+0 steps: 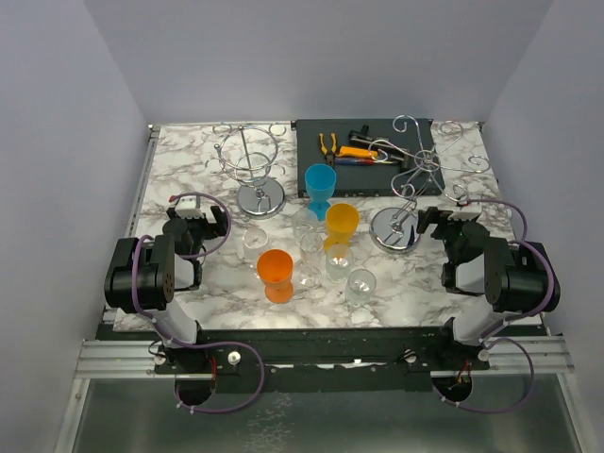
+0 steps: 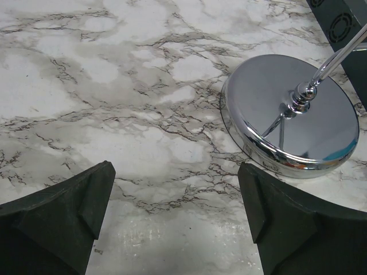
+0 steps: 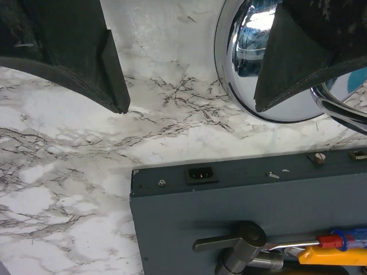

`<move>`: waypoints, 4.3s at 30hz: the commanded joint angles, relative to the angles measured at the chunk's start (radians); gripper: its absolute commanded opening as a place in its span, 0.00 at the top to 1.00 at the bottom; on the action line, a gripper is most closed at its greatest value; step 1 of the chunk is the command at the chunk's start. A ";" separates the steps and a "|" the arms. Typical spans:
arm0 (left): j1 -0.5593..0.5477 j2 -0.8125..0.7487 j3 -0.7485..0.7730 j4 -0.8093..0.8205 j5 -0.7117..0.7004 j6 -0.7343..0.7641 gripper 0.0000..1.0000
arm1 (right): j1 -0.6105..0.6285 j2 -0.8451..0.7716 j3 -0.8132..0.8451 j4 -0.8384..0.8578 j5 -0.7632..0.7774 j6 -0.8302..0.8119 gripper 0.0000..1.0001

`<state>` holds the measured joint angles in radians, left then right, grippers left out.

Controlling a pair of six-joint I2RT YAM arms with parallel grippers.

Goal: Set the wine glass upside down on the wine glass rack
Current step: Pick up the wine glass at the center of the board.

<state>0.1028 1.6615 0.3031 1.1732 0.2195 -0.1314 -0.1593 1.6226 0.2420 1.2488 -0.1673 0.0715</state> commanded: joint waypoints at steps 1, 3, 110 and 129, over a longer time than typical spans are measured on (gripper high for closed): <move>0.004 -0.003 0.008 0.036 -0.008 -0.009 0.01 | -0.007 0.003 0.011 0.043 -0.010 0.002 0.00; 0.003 -0.004 0.008 0.036 -0.008 -0.008 0.01 | -0.006 0.003 0.011 0.044 -0.010 0.002 0.00; 0.013 -0.560 0.966 -2.006 0.429 0.213 0.11 | 0.946 -0.551 0.605 -1.989 0.394 0.618 0.99; -0.286 -0.476 1.204 -2.086 0.553 0.175 0.16 | 0.946 -0.610 1.157 -2.224 0.230 0.434 1.00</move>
<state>-0.1150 1.1477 1.4311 -0.8711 0.7425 0.0471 0.7799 0.9955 1.3018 -1.0927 0.1406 0.5716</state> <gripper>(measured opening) 0.836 0.102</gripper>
